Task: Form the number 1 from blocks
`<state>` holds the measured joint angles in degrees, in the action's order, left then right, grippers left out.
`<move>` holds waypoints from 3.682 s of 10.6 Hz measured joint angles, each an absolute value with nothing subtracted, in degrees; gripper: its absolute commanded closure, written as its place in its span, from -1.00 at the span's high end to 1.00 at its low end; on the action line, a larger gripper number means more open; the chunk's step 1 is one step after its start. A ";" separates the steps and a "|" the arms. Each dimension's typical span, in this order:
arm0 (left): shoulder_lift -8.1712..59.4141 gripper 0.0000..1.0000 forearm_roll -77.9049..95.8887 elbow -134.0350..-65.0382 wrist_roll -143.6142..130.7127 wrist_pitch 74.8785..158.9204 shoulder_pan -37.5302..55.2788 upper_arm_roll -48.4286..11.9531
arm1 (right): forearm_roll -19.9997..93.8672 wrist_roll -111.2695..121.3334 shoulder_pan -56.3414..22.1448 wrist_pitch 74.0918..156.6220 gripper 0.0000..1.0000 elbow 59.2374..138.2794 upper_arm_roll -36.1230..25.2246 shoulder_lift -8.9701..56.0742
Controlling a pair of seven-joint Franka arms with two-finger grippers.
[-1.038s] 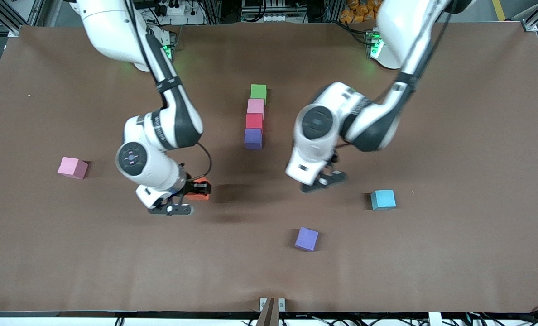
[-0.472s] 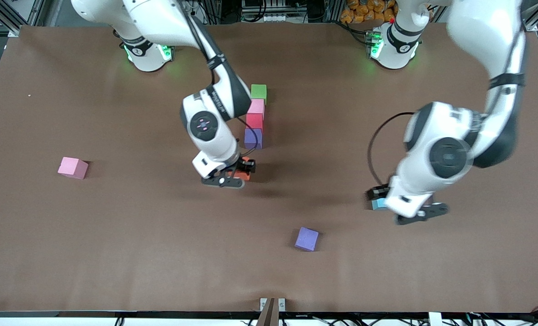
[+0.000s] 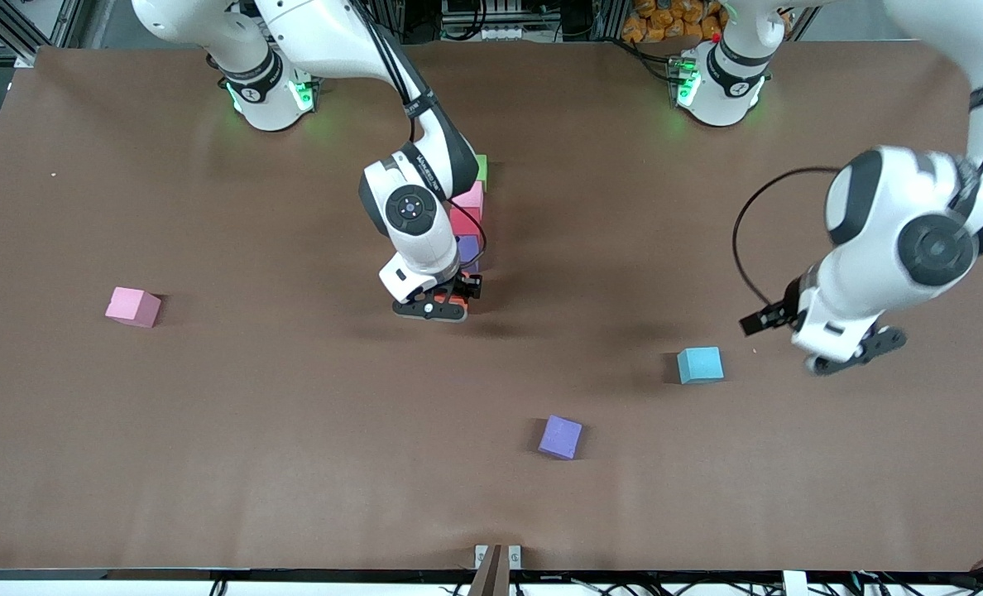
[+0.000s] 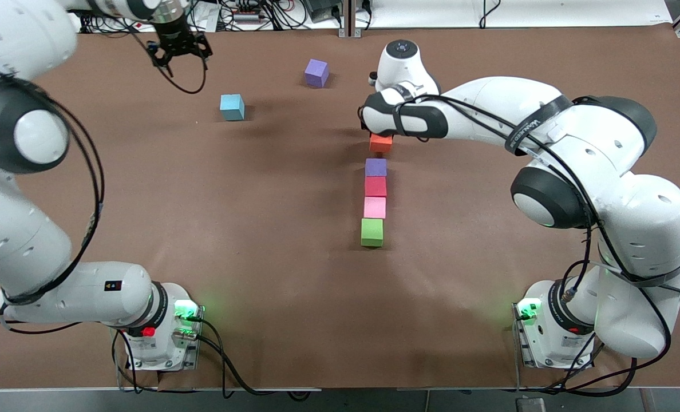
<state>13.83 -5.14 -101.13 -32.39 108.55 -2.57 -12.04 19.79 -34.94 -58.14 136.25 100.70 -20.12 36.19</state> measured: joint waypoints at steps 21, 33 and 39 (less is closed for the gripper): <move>-1.92 1.00 2.06 -90.89 -1.19 90.25 0.30 -5.30 | 18.78 -33.46 -61.10 134.75 1.00 99.65 -26.25 34.66; -1.45 1.00 0.67 -90.19 -2.21 89.90 0.25 -5.85 | 18.67 -11.53 -55.48 102.96 1.00 81.24 -51.10 23.78; -1.29 1.00 0.67 -90.19 -4.59 89.90 0.26 -6.37 | 10.18 -3.08 -25.46 96.28 1.00 80.93 -27.90 9.42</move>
<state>-1.29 0.67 -90.19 -4.59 89.90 0.26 -6.37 10.18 -3.08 -25.46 96.28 80.93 -27.90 9.42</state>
